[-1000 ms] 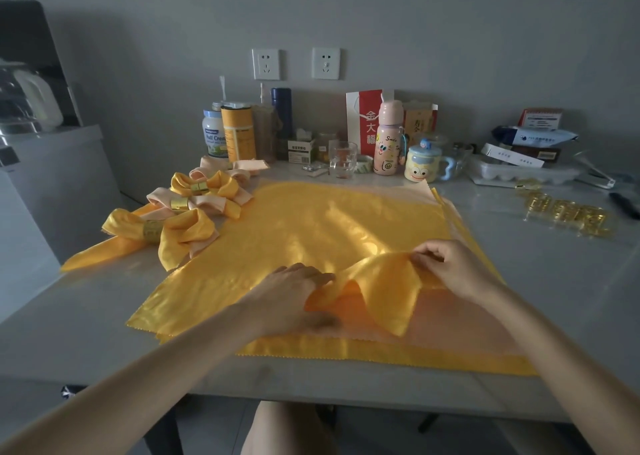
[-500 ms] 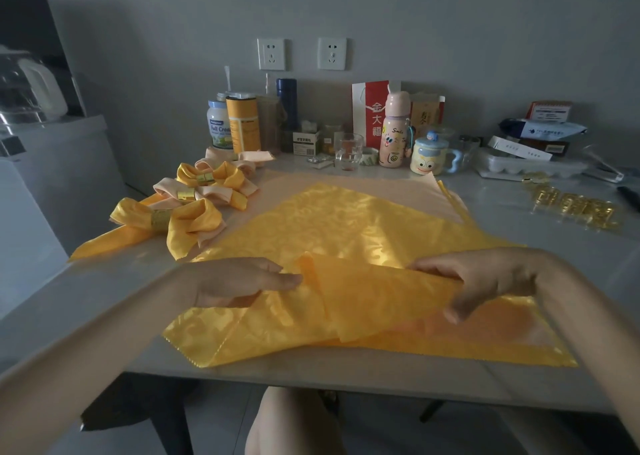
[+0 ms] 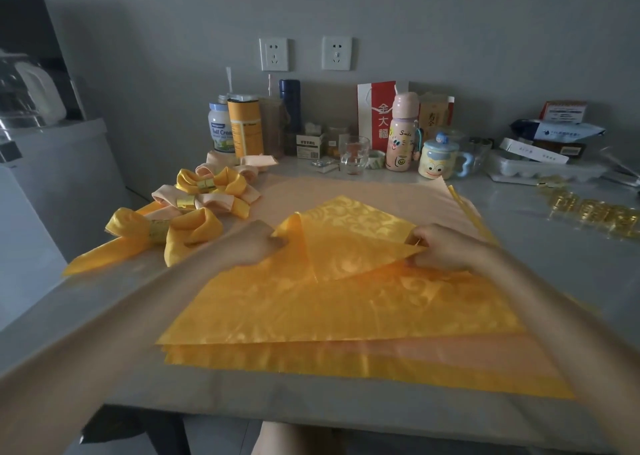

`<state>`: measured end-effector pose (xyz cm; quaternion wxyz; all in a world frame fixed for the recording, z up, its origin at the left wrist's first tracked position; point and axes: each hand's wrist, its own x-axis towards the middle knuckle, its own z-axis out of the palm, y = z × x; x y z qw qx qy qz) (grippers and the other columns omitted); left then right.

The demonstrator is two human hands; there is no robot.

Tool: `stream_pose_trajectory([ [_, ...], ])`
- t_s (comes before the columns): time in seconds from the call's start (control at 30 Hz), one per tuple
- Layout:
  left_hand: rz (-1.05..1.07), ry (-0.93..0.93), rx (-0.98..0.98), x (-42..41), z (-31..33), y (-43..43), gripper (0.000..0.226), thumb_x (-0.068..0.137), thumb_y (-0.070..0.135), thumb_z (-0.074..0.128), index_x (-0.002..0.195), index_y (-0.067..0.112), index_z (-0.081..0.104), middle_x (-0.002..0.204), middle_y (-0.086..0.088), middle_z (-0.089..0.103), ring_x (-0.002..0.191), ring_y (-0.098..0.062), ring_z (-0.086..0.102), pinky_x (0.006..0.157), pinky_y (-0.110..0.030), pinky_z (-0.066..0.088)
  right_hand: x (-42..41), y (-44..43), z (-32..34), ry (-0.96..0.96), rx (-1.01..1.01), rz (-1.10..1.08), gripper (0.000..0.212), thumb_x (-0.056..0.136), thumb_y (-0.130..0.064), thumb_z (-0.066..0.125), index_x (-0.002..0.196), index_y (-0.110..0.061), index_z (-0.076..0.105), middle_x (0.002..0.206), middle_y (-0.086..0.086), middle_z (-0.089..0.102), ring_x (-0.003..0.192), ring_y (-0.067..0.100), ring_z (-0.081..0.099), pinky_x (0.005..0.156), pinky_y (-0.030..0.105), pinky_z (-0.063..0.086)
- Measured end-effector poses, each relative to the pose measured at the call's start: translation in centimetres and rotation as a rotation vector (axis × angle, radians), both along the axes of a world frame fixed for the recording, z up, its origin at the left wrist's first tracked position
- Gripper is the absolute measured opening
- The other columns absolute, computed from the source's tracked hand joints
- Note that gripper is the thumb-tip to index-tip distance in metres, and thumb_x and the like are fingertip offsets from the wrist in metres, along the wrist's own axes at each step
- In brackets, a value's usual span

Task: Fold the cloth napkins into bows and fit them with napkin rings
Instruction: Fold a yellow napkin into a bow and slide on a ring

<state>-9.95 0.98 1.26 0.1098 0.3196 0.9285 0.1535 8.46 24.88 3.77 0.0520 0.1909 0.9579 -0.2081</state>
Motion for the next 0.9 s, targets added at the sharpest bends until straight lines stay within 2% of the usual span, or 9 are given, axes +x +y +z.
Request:
stream_pose_trajectory([
  [0.07,0.056,0.098,0.026,0.0,0.0,1.7,0.040,0.097,0.037,0.045,0.068,0.009,0.044,0.070,-0.004,0.048,0.065,-0.019,0.049,0.057,-0.030,0.034,-1.9,0.7,-1.6,0.106,-0.038,-0.063,0.012,0.089,-0.023,0.060,0.093,-0.011,0.061,0.091,0.002,0.056,0.083,0.017,0.052,0.068,0.027,0.041],
  [0.13,0.071,0.115,0.048,-0.7,-0.3,3.2,0.036,0.096,0.037,0.048,0.076,0.008,0.046,0.080,-0.007,0.052,0.076,-0.026,0.056,0.060,-0.031,0.039,-3.7,1.4,-2.6,0.209,-0.150,-0.129,0.028,0.093,-0.028,0.053,0.076,-0.006,0.058,0.075,0.007,0.055,0.068,0.019,0.050,0.057,0.028,0.034],
  [0.23,0.093,0.159,-0.001,-2.3,-0.8,4.8,0.032,0.095,0.037,0.049,0.089,0.007,0.055,0.097,-0.009,0.057,0.091,-0.027,0.057,0.065,-0.031,0.042,-6.0,2.6,-3.5,0.330,-0.158,-0.203,0.035,0.091,-0.032,0.054,0.070,-0.005,0.060,0.070,0.007,0.061,0.066,0.023,0.057,0.057,0.030,0.037],
  [0.33,0.100,0.205,-0.011,-4.2,-1.3,6.5,0.028,0.091,0.031,0.056,0.107,0.009,0.059,0.114,-0.008,0.055,0.105,-0.026,0.052,0.075,-0.032,0.044,-8.8,3.9,-4.3,0.322,-0.098,-0.213,0.044,0.090,-0.041,0.050,0.080,0.000,0.065,0.075,0.014,0.066,0.072,0.031,0.062,0.064,0.039,0.048],
  [0.47,0.178,0.118,0.048,-6.6,-1.8,7.7,0.040,0.084,0.029,0.062,0.119,0.014,0.050,0.120,-0.007,0.049,0.110,-0.025,0.048,0.081,-0.032,0.045,-11.5,5.3,-4.8,0.307,0.055,-0.268,0.036,0.087,-0.040,0.056,0.067,-0.010,0.055,0.081,0.011,0.061,0.083,0.031,0.059,0.066,0.035,0.043],
  [0.57,0.208,0.086,0.035,-7.6,-1.7,8.1,0.036,0.085,0.038,0.061,0.110,0.012,0.055,0.115,-0.007,0.052,0.098,-0.022,0.050,0.075,-0.029,0.044,-12.6,5.6,-4.8,0.264,0.171,-0.301,0.029,0.084,-0.046,0.058,0.084,-0.017,0.057,0.103,0.009,0.059,0.100,0.029,0.054,0.082,0.037,0.045],
  [0.67,0.212,0.068,0.049,-8.9,-1.9,8.9,0.039,0.085,0.045,0.061,0.099,0.009,0.060,0.106,-0.006,0.058,0.088,-0.019,0.052,0.066,-0.027,0.041,-13.7,6.0,-5.1,0.214,0.198,-0.334,0.041,0.084,-0.051,0.057,0.104,-0.015,0.054,0.114,0.011,0.052,0.107,0.030,0.050,0.088,0.038,0.043],
  [0.77,0.216,0.036,0.028,-9.8,-2.0,10.3,0.048,0.080,0.055,0.063,0.095,0.009,0.062,0.109,-0.008,0.057,0.091,-0.021,0.056,0.061,-0.028,0.041,-14.4,6.3,-4.6,0.163,0.121,-0.340,0.055,0.082,-0.057,0.058,0.112,-0.012,0.048,0.113,0.010,0.050,0.103,0.027,0.052,0.079,0.034,0.042],
  [0.9,0.197,-0.075,0.003,-9.7,-0.9,12.4,0.054,0.076,0.047,0.072,0.105,0.007,0.053,0.112,-0.011,0.055,0.082,-0.019,0.052,0.059,-0.027,0.041,-14.3,6.9,-2.8,0.038,-0.095,-0.299,0.045,0.076,-0.052,0.069,0.087,-0.011,0.055,0.083,0.002,0.057,0.077,0.018,0.055,0.060,0.026,0.040],
])
